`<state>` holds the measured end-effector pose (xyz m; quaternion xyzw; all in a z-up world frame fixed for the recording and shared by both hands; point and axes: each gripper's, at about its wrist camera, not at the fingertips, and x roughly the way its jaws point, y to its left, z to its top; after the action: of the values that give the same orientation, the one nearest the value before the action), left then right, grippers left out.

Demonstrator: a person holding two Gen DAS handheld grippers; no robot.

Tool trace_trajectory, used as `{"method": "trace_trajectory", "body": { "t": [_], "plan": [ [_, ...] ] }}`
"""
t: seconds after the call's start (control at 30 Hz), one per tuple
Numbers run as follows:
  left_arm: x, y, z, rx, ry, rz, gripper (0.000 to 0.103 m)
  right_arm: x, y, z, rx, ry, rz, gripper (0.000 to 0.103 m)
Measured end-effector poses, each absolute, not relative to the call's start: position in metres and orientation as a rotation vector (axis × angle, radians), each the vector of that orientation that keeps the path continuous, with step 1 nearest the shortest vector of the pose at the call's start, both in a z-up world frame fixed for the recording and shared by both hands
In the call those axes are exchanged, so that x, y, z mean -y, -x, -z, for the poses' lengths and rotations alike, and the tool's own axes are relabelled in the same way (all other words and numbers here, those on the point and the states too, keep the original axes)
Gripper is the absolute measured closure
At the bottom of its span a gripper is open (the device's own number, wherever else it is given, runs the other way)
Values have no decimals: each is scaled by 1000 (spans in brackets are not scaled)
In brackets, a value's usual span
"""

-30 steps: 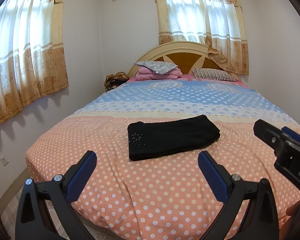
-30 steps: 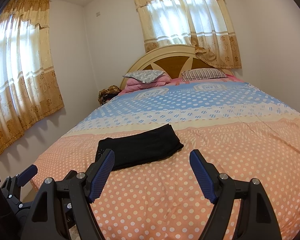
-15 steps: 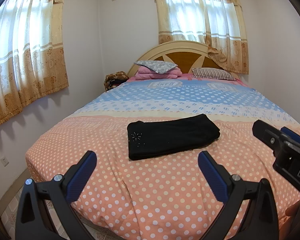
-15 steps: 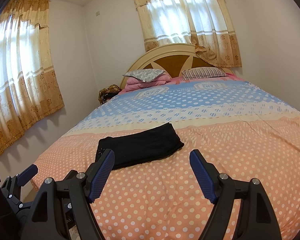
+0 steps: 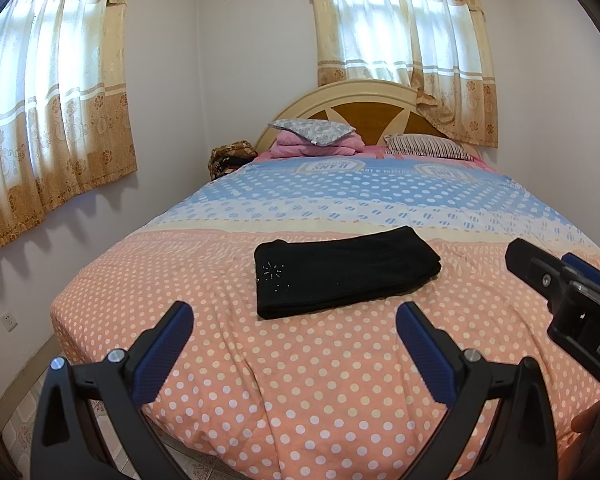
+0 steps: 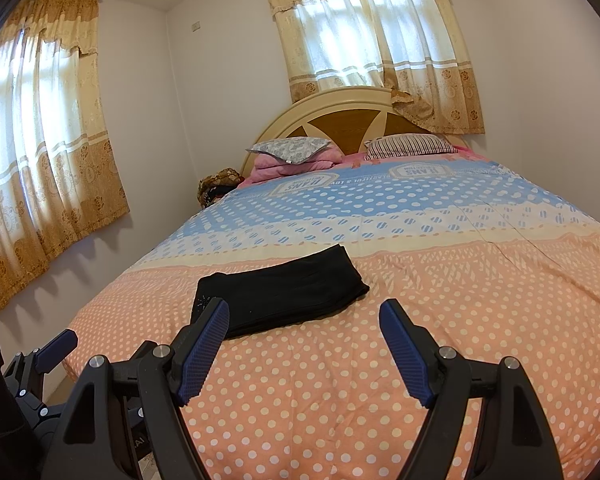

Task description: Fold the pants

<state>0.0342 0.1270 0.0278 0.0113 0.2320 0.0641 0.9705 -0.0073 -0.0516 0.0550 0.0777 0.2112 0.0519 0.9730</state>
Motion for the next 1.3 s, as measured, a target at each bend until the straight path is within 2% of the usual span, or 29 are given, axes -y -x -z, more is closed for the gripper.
{"method": "trace_trajectory", "body": {
  "t": [1.3],
  "plan": [
    [-124,-43,-21,-515,-38,-115,0,49,5,-47,-438,-159,-110,24]
  ]
}}
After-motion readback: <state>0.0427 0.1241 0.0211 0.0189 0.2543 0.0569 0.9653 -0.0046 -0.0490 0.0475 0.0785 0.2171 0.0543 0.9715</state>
